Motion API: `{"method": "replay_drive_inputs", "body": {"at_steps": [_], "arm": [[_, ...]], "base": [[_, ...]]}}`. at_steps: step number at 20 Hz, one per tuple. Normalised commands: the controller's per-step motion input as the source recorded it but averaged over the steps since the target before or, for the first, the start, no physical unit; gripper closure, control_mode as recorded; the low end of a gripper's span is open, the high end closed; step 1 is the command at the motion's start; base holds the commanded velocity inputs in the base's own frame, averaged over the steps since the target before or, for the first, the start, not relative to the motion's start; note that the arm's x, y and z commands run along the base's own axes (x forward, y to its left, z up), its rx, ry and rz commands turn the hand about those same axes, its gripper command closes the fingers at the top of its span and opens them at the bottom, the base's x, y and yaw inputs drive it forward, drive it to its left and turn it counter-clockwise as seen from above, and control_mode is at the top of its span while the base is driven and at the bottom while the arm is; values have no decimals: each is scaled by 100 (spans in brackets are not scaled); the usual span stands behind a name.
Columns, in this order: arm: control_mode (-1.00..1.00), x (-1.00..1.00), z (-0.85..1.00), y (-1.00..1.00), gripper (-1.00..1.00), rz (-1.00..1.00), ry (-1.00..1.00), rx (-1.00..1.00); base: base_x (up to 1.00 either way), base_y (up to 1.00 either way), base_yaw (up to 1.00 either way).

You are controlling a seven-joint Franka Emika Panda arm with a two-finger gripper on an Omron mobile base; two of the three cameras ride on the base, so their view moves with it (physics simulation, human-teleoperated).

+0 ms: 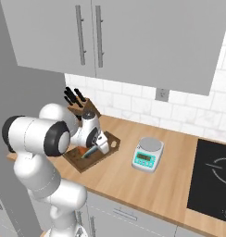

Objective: Pick up the knife from the drawer and place it on the cutting board. Then place the meat from the plate to the cutting board.

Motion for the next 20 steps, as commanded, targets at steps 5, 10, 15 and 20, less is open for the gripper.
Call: {"method": "replay_drive_inputs", "body": {"at_steps": [5,10,15,20], "arm": [[-100,-29,18,0,-100,0,-5,0],[-100,-41,30,0,-100,0,-5,0],[-100,-35,51,0,-100,0,-11,0],[-100,-35,67,-1,-100,0,-18,1]], "base": [[0,0,0],[0,0,0],[0,0,0],[0,0,0]]}}
